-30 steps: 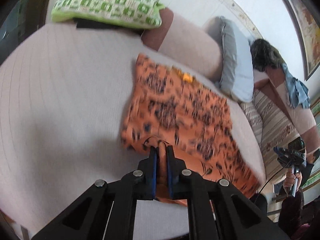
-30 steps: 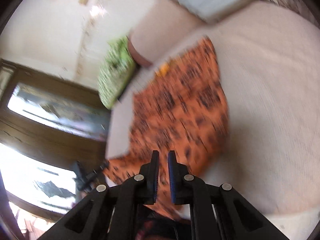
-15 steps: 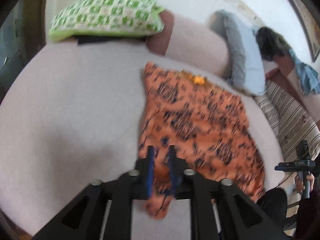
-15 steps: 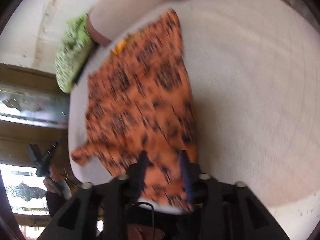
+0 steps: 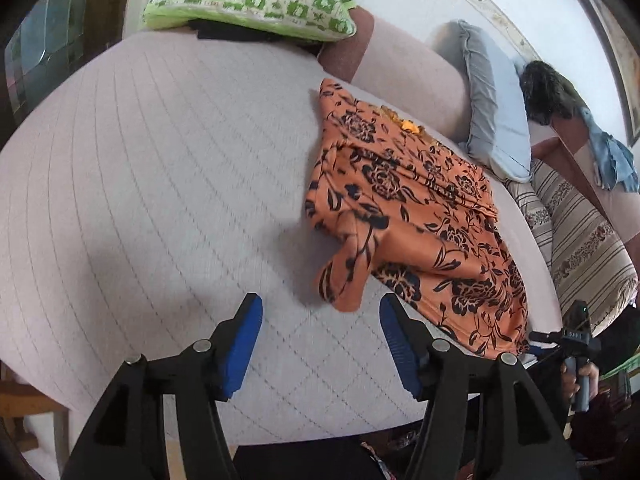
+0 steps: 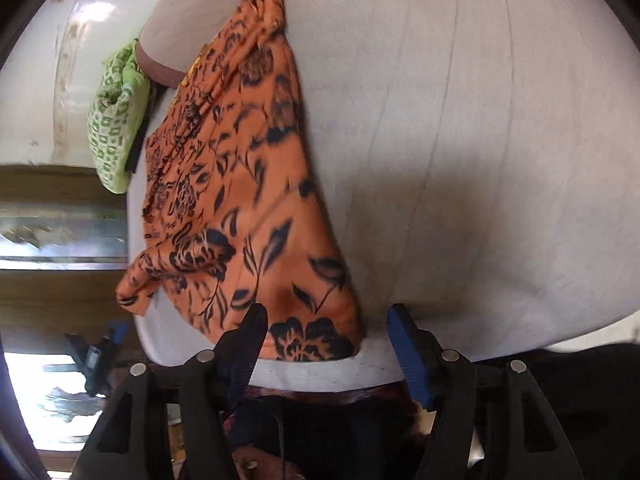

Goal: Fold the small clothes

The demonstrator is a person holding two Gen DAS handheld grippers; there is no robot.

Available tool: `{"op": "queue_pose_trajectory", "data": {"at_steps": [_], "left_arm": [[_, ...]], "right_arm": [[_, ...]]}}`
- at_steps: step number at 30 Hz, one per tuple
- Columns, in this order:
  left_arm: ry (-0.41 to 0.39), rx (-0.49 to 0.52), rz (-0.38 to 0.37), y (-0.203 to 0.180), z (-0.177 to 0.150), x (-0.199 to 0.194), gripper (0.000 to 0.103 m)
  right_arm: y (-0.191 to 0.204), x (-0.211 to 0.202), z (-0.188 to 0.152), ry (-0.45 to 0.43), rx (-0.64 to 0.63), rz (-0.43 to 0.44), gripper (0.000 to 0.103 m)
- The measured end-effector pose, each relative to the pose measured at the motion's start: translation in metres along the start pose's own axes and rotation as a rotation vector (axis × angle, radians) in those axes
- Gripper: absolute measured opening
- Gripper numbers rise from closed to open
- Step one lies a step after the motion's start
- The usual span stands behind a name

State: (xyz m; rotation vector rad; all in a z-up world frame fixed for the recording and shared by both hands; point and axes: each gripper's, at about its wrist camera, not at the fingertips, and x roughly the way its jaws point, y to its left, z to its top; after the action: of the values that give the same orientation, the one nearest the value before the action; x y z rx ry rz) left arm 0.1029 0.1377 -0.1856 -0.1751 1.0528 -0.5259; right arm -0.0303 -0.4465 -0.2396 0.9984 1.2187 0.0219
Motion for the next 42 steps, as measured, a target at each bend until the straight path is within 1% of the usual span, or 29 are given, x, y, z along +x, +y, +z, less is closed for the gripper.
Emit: {"op": "queue_pose_trajectory", "data": {"at_steps": [1,2,5,7,9,11,12,15,16,17,18,19,20,21,22,23,24,25,26,28,32,34,37,39,42], "left_arm": [[-0.004,-0.010,-0.004,0.001,0.000,0.001,0.062],[-0.015,-0.026,-0.014,0.002,0.002,0.002,0.062],[-0.029,-0.040,-0.043,0.001,0.006,0.007,0.066],[-0.017,-0.035,-0.031,-0.002,0.009,0.017,0.068],[-0.019,-0.023,-0.046,-0.007,0.009,0.024,0.068],[-0.021,0.007,-0.047,-0.014,0.007,0.028,0.072],[-0.019,0.039,-0.032,-0.019,0.006,0.033,0.075],[-0.007,0.132,0.020,-0.031,0.006,0.051,0.075],[-0.001,0.154,0.023,-0.033,0.006,0.056,0.074],[0.008,0.184,0.022,-0.037,0.007,0.064,0.074],[0.015,0.202,0.022,-0.039,0.008,0.068,0.066],[0.031,0.224,0.031,-0.042,0.008,0.075,0.045],[0.052,0.233,0.038,-0.042,0.009,0.080,0.031],[0.085,0.232,0.033,-0.041,0.010,0.088,0.012],[0.094,0.227,0.023,-0.040,0.010,0.091,0.011],[0.088,0.220,0.016,-0.039,0.010,0.091,0.011],[0.075,0.206,0.005,-0.036,0.011,0.089,0.009],[0.071,0.192,-0.009,-0.035,0.011,0.088,0.008],[0.067,0.177,-0.025,-0.034,0.012,0.085,0.008],[0.052,0.161,-0.083,-0.037,0.013,0.072,0.008],[0.020,0.194,-0.169,-0.053,0.014,0.040,0.008],[0.001,0.195,-0.217,-0.058,0.016,0.022,0.008],[-0.022,0.174,-0.269,-0.061,0.019,0.000,0.008],[-0.037,0.158,-0.290,-0.061,0.021,-0.009,0.008],[-0.050,0.106,-0.330,-0.057,0.023,-0.019,0.008]], "right_arm": [[0.000,0.003,-0.003,-0.001,-0.006,0.010,0.066],[0.002,0.002,-0.006,-0.025,-0.014,0.011,0.063],[0.006,-0.001,-0.006,-0.058,-0.019,0.071,0.018],[0.006,0.001,-0.006,-0.074,-0.021,0.056,0.018],[0.006,0.010,-0.007,-0.044,-0.015,0.046,0.019],[0.001,0.012,-0.009,-0.047,0.020,0.067,0.019],[0.000,0.012,-0.008,-0.044,0.028,0.077,0.019],[-0.005,0.014,-0.008,-0.034,0.062,0.100,0.021],[-0.006,0.015,-0.007,-0.033,0.076,0.108,0.022],[-0.007,0.015,-0.007,-0.033,0.086,0.118,0.027],[-0.007,0.015,-0.007,-0.033,0.091,0.129,0.035],[-0.006,0.015,-0.007,-0.035,0.095,0.145,0.040],[-0.006,0.014,-0.007,-0.036,0.093,0.167,0.052],[-0.002,0.013,-0.007,-0.042,0.084,0.185,0.058],[0.004,0.014,-0.007,-0.048,0.063,0.170,0.058],[0.010,0.015,-0.007,-0.051,0.027,0.140,0.052],[0.014,0.016,-0.007,-0.056,0.001,0.098,0.036],[0.017,0.016,-0.007,-0.052,-0.010,0.074,0.024],[0.018,0.016,-0.007,-0.045,-0.012,0.075,0.008],[0.021,0.010,-0.008,-0.065,-0.020,0.083,0.008],[0.037,-0.014,-0.010,-0.101,-0.071,0.130,0.008],[0.048,-0.034,-0.009,-0.138,-0.094,0.175,0.008],[0.061,-0.061,-0.005,-0.181,-0.120,0.249,0.008],[0.069,-0.076,-0.002,-0.208,-0.134,0.298,0.008],[0.077,-0.092,0.003,-0.245,-0.141,0.367,0.008]]}}
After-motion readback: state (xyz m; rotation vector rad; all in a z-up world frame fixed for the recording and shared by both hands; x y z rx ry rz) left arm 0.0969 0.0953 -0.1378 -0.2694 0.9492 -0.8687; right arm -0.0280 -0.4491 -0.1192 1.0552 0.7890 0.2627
